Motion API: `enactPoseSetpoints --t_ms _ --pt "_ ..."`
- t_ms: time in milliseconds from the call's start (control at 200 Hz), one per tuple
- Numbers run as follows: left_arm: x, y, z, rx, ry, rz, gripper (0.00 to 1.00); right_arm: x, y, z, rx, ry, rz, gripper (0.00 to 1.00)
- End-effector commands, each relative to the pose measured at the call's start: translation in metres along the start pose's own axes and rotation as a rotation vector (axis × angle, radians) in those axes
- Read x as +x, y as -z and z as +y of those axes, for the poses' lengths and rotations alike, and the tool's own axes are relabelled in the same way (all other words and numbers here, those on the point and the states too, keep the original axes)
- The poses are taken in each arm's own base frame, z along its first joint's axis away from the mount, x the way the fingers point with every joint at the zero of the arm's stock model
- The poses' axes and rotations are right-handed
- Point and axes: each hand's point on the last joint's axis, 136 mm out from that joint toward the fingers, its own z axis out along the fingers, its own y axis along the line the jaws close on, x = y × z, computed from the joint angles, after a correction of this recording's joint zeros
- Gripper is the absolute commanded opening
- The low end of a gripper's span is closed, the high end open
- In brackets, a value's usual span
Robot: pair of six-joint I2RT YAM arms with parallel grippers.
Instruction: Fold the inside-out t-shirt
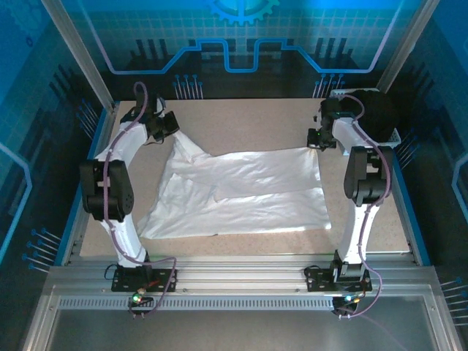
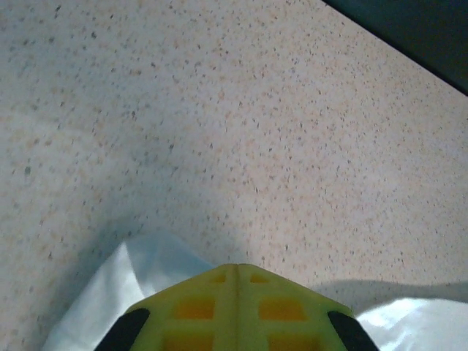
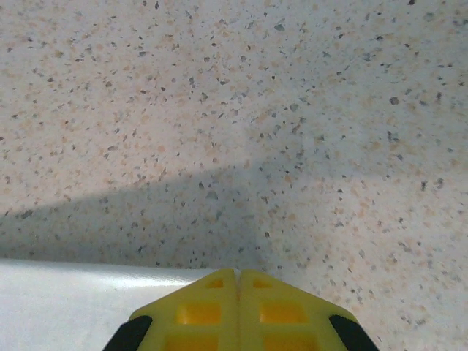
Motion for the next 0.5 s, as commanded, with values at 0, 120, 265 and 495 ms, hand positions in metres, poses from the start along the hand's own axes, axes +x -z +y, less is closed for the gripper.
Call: enactPoseSetpoints --t_ms 0,120,265,495 --pt "-0.008 0.045 -0.018 0.059 0.024 -0.086 0.0 -0.005 0.028 -0.004 -0.015 0.018 -0.072 0.01" --pt "0.009 0.077 -0.017 0.061 0.056 -0.099 0.0 0.009 0.045 -0.007 -0.001 0.014 -0.1 0.01" --pt "0.036 0.113 -0.011 0.054 0.104 -0.104 0.0 0.035 0.061 -0.014 0.024 0.008 -0.116 0.01" --pt "0.077 0.147 0.01 0.015 0.135 -0.064 0.0 0.07 0.079 -0.019 0.043 0.0 -0.104 0.01"
